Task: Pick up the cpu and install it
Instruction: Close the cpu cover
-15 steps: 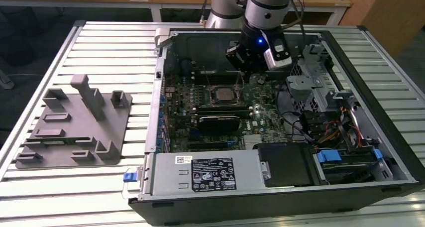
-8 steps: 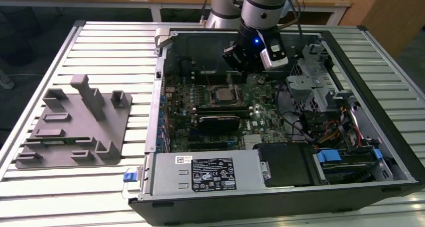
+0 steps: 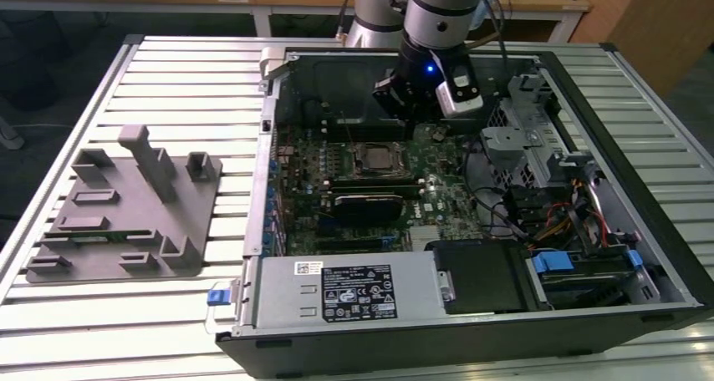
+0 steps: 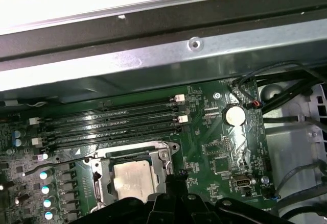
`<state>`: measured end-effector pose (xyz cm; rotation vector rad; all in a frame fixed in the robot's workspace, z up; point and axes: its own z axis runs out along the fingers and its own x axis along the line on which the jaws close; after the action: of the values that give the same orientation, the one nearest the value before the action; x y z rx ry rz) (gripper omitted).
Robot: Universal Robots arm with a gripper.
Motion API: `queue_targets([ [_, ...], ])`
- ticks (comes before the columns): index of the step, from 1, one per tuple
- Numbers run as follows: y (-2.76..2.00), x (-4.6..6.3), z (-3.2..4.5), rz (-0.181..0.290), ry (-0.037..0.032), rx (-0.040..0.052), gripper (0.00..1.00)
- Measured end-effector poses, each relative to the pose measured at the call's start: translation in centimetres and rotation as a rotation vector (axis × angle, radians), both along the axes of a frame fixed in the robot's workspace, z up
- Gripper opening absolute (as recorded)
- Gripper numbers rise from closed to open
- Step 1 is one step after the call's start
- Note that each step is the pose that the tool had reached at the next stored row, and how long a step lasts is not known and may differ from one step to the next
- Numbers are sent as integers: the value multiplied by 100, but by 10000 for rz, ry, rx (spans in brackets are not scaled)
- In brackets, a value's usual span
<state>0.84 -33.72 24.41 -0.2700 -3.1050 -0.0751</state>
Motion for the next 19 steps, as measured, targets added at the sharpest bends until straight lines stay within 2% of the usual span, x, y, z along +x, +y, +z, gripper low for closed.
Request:
queue_targets([
  [3,-2,0,-26,0,140,-3,11],
  [5,-7,0,-44,0,176,-2,11],
  [12,-70,-22,-101,5,188,1,11],
  [19,-80,-52,-102,24,174,1,11],
])
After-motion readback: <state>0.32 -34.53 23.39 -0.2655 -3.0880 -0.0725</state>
